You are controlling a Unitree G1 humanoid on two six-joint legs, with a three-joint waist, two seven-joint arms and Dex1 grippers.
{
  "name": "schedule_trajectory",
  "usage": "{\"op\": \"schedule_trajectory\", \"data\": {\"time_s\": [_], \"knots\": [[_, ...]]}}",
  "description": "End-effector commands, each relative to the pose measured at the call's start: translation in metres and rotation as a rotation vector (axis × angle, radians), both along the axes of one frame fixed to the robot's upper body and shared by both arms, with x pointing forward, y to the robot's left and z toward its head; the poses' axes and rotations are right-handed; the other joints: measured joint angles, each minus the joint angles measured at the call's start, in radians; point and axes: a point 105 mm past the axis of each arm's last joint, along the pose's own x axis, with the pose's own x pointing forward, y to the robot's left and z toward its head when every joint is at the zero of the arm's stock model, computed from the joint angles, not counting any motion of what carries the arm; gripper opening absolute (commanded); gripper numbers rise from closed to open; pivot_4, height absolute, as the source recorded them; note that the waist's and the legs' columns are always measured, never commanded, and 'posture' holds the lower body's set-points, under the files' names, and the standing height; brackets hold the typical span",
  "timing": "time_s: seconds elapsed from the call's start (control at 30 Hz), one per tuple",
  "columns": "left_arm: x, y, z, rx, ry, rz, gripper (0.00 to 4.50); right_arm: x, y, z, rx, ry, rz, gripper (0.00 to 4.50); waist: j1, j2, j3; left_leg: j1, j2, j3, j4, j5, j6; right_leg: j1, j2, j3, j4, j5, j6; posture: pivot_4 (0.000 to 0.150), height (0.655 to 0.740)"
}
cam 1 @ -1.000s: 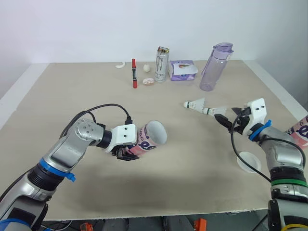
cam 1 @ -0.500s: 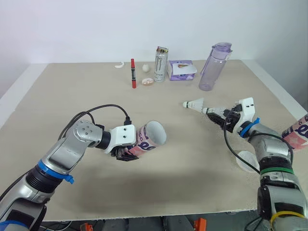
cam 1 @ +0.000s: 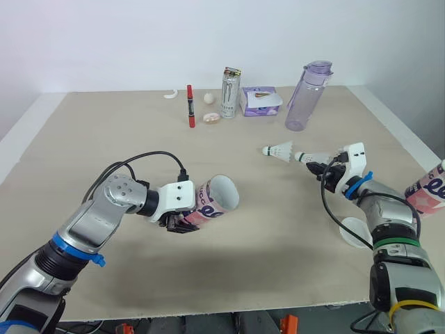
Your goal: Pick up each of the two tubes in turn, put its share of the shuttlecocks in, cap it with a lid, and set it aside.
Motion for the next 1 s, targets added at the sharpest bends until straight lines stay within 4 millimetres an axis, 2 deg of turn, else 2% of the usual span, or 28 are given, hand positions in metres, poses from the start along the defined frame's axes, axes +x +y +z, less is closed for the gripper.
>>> {"op": "schedule_trajectory", "data": {"time_s": [0.03,0.13,0.2,0.27,0.37,0.43,0.57,0.8,0.93,1.0], "knots": [[0.004,0.007,-0.012,0.044,0.027,0.031,3.35,-0.008,0.002,0.043,-0.187,-0.195,0.071,0.07,0.0,0.001,0.0,0.0,0.0,0.0,0.0,0.0,0.0,0.0,0.0,0.0,0.0,0.0,0.0,0.15,0.74],[0.006,0.006,-0.011,0.044,0.026,0.026,3.35,-0.028,0.022,0.081,-0.401,-0.377,0.201,0.07,0.0,0.004,0.0,0.0,-0.001,0.0,0.0,0.0,0.0,0.0,0.0,0.002,0.0,-0.001,0.001,0.15,0.74],[0.007,0.006,-0.01,0.042,0.028,0.024,3.35,-0.05,0.047,0.106,-0.582,-0.521,0.353,0.07,0.0,0.005,0.001,0.001,-0.001,0.001,0.0,0.0,0.0,0.001,0.0,0.003,0.0,0.0,0.001,0.15,0.74],[0.007,0.006,-0.01,0.042,0.03,0.023,3.35,-0.074,0.072,0.117,-0.718,-0.605,0.533,0.07,-0.001,0.009,0.001,0.002,-0.002,0.001,0.0,0.001,0.001,0.001,0.0,0.004,0.0,0.0,0.002,0.15,0.74],[0.01,0.009,-0.012,0.051,0.037,0.025,3.35,-0.116,0.123,0.135,-0.825,-0.724,0.81,0.07,-0.002,0.008,0.002,0.008,-0.001,0.0,-0.001,0.001,0.001,0.007,0.001,0.004,0.0,-0.001,0.001,0.15,0.74],[0.011,0.008,-0.011,0.05,0.038,0.023,3.35,-0.13,0.141,0.135,-0.844,-0.748,0.904,0.07,-0.003,0.006,0.002,0.01,-0.001,0.0,-0.001,0.0,0.001,0.008,0.001,0.004,0.0,-0.001,0.001,0.15,0.74],[0.013,0.004,-0.009,0.047,0.032,0.011,3.35,-0.144,0.157,0.116,-0.935,-0.736,1.044,0.07,-0.002,0.002,0.003,0.011,-0.001,0.0,0.0,0.001,0.0,0.008,0.0,0.004,0.0,-0.001,0.0,0.15,0.74],[0.009,0.0,-0.01,0.039,0.034,0.008,3.35,-0.142,0.167,0.102,-0.974,-0.723,1.128,0.07,0.0,0.002,0.004,0.01,-0.002,0.004,0.0,0.001,0.0,0.008,-0.004,0.004,-0.001,-0.001,0.0,0.15,0.74],[0.007,0.003,-0.013,0.036,0.039,0.026,3.35,-0.146,0.181,0.106,-0.96,-0.745,1.178,0.07,-0.001,0.001,0.004,0.01,-0.002,0.004,-0.001,0.001,0.0,0.007,-0.004,0.003,-0.001,-0.001,0.0,0.15,0.74],[0.006,0.002,-0.013,0.027,0.043,0.028,3.35,-0.149,0.185,0.106,-0.947,-0.742,1.195,0.53,0.002,0.0,0.004,0.01,-0.002,0.005,-0.001,0.001,0.0,0.007,-0.004,0.004,-0.001,-0.001,0.0,0.15,0.74]]}}
